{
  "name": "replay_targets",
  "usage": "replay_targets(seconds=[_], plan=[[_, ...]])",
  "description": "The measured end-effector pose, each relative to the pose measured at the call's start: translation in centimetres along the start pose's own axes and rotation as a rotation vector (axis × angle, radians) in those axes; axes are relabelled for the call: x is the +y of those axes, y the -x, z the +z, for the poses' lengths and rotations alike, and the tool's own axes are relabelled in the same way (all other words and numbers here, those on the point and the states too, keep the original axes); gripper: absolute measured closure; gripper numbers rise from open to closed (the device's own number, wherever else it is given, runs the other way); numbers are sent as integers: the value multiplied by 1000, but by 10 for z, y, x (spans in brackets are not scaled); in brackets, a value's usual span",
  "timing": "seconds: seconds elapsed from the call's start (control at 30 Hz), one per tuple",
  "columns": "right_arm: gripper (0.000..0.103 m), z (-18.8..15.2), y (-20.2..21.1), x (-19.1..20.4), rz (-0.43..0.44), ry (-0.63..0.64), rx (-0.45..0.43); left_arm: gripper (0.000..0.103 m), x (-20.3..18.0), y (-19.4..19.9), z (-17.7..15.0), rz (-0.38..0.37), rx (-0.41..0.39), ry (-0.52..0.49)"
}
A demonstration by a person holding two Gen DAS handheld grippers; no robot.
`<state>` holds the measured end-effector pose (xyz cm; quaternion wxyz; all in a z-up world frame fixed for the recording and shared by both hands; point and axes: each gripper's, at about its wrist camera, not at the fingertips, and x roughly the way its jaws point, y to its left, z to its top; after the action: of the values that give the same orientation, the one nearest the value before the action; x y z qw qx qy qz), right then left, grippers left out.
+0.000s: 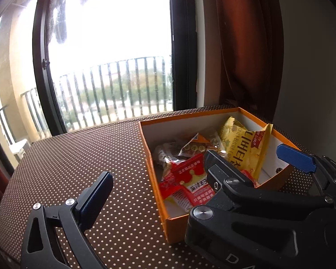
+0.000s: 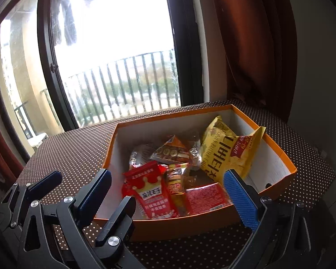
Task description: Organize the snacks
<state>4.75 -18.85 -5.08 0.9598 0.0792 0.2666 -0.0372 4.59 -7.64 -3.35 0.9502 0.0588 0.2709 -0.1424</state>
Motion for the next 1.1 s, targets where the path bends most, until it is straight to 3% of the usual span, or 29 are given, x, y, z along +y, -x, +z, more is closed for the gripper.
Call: replay_targets(seconds=[0.33, 0.67, 1.1], plan=[[0, -12, 25, 60, 84, 47, -76, 1, 55, 40, -22, 54, -37, 65], [0, -25, 37, 107, 150, 83, -117, 1, 87, 67, -39, 172, -91, 85], [0, -36, 40, 118, 150, 88, -144, 1, 106, 75, -53, 219, -112, 134]])
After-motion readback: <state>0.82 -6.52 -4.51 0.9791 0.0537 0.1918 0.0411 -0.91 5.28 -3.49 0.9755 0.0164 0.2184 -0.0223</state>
